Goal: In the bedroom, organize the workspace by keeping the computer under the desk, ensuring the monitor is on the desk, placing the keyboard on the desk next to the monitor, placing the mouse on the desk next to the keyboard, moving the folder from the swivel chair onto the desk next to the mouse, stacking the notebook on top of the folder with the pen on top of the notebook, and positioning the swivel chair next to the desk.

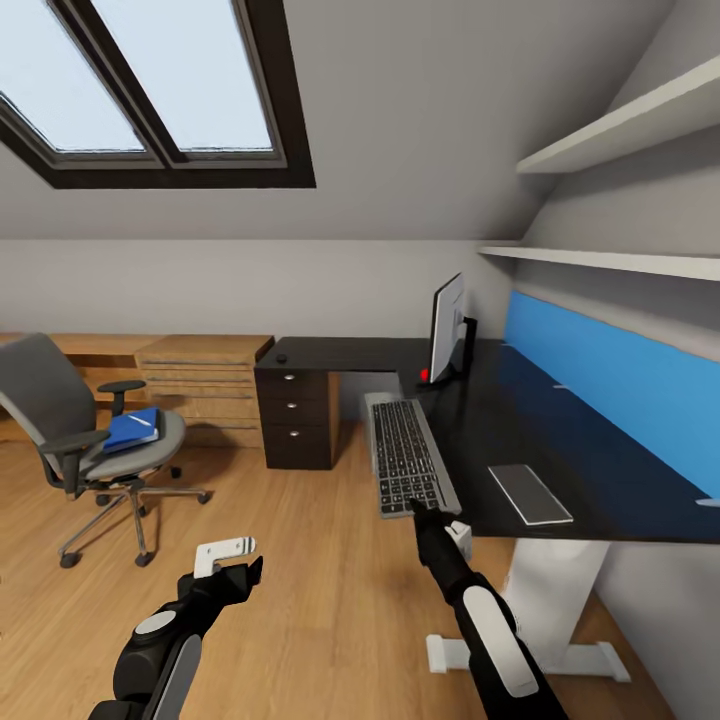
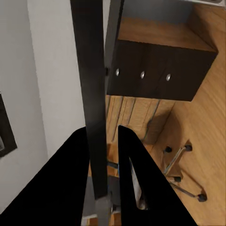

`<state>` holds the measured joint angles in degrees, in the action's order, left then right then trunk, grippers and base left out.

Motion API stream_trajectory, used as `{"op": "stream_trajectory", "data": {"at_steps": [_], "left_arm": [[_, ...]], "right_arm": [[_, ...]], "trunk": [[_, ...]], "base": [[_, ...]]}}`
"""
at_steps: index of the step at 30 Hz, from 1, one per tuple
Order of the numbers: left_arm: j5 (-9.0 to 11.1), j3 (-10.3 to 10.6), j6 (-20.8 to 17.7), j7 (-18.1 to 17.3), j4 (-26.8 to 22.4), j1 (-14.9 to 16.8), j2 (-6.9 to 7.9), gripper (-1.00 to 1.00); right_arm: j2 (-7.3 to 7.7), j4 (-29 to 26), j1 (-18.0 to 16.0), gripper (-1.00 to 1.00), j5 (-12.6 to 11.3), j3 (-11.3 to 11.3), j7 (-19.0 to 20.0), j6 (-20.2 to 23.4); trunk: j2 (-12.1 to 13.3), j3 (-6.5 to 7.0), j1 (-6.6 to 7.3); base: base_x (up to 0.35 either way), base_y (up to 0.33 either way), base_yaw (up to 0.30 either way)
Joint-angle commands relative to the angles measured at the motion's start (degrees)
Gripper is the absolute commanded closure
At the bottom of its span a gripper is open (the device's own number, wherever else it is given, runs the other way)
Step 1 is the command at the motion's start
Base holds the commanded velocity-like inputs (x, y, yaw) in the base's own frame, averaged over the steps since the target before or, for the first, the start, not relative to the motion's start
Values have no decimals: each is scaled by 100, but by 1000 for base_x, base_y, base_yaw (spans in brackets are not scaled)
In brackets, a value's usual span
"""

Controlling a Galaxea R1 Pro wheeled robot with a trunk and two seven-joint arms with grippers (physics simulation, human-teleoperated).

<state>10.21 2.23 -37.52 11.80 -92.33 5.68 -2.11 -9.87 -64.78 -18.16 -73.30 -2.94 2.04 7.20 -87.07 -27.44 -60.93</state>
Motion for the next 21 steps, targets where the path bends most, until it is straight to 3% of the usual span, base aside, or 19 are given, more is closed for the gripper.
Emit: {"op": "stream_trajectory", "data": {"at_steps": [1, 13, 17, 21], "left_arm": [[60, 5, -20, 50, -5, 4, 1, -100], [60, -7, -27, 50, -13, 4, 8, -100], [60, -12, -27, 50, -9, 4, 9, -100], [60, -12, -27, 50, -6, 4, 9, -100]], "right_arm": [[-1, 17, -3, 100, -107, 4, 2, 19], [-2, 66, -3, 100, -176, -11, 29, -8], [1, 128, -3, 100, -176, -207, 30, -14], [3, 143, -3, 100, -176, -246, 27, -16]], "trunk": [[-4, -6, -1], [-4, -6, -1], [157, 66, 87], [317, 137, 175]], "base": [[75, 270, 0], [82, 284, 0], [77, 276, 0], [74, 288, 0]]}}
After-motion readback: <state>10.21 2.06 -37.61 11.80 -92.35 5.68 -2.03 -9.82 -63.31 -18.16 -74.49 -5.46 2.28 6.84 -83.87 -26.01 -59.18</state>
